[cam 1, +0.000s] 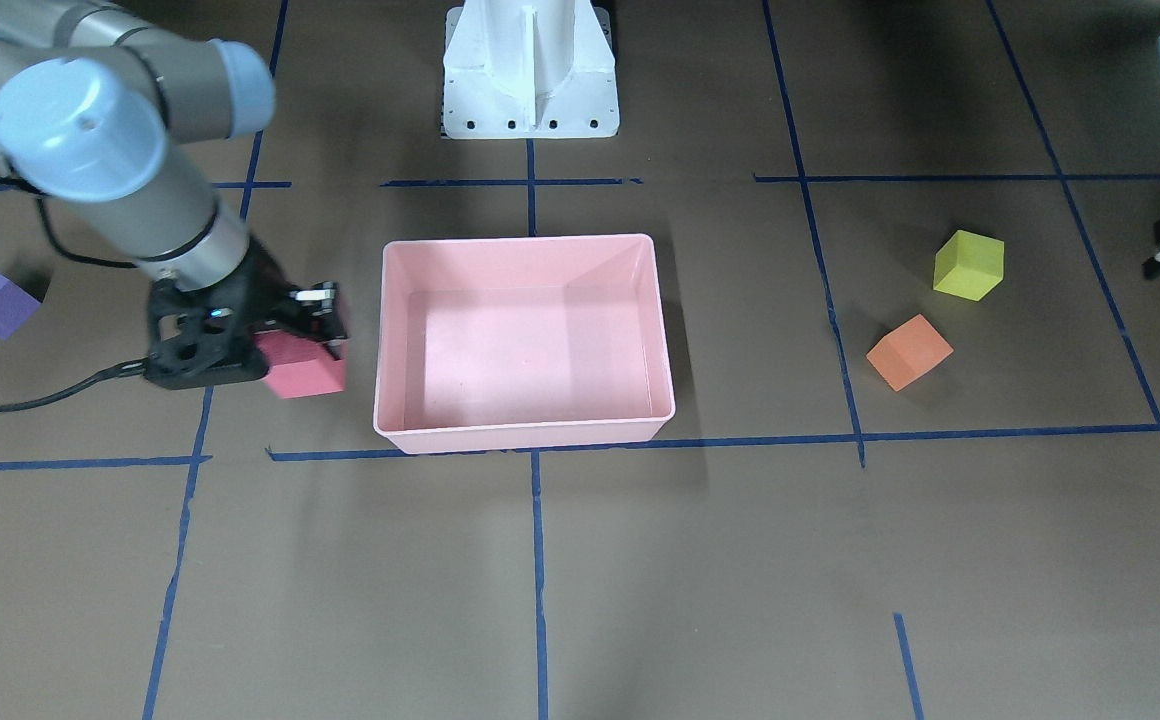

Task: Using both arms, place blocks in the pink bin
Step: 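Carry the pink cube with the right gripper over the pink bin, then release the pink cube into the bin while the left arm reaches toward the orange cube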

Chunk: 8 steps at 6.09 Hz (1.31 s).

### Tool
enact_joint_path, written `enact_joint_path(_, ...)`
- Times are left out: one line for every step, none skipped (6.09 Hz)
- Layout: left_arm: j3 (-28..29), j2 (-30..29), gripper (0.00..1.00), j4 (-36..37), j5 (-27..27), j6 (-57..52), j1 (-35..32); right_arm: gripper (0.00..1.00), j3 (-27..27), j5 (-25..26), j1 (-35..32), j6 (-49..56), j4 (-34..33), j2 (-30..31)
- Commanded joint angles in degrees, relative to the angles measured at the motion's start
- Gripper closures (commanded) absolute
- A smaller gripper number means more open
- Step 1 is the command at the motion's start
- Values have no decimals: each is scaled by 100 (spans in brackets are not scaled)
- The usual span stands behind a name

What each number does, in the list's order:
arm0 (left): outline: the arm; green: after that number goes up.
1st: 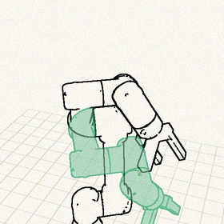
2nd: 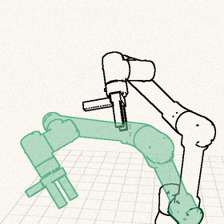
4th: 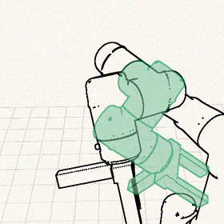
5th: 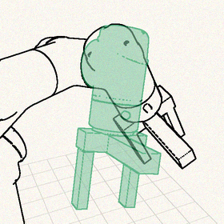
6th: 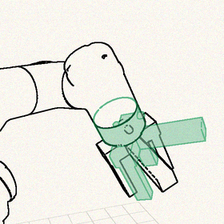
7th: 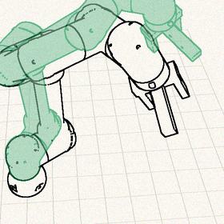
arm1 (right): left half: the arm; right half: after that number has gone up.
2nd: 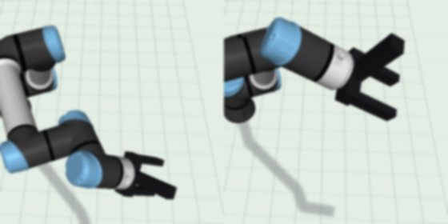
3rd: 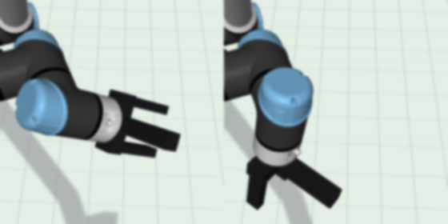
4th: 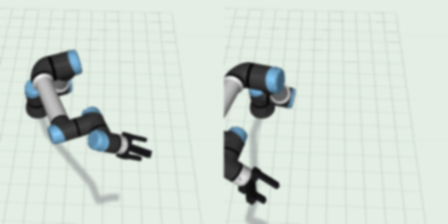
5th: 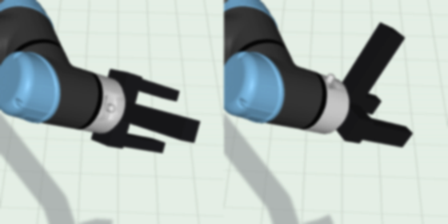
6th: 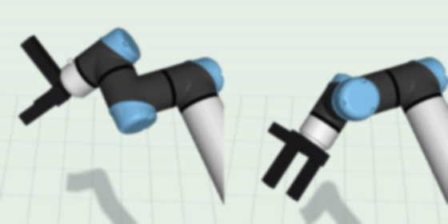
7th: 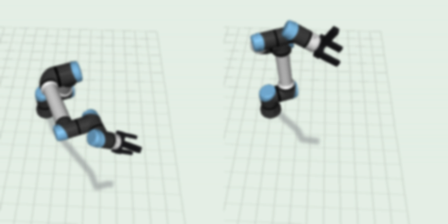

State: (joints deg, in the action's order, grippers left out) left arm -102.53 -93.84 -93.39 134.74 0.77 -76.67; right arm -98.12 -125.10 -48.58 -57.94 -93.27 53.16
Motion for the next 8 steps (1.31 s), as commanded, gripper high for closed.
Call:
enact_joint_path(-4,-29,0,-100,-1,63,483,55,265,361,549,-1119,-86,-725)
enact_joint_path(-13,-73,0,-109,-1,81,573,38,449,868,909,-1376,-86,-911)
enact_joint_path(-47,-152,0,-118,-1,203,739,1,460,1204,1095,-1526,-95,-947)
enact_joint_path(-22,-222,0,-214,-9,395,958,0,373,1199,1097,-1441,-460,-1017)
enact_joint_path(-82,-231,0,-345,-18,1537,1039,0,233,1216,1001,-953,-760,-1018)
enact_joint_path(56,-214,0,-1243,-340,1749,1362,0,179,1155,826,-547,-858,-1001)
enact_joint_path(101,-214,0,-1408,-613,2560,1730,0,188,841,485,-117,-868,-957)
enact_joint_path(84,-249,0,-1680,-807,3151,1786,0,179,473,125,183,-868,-852)
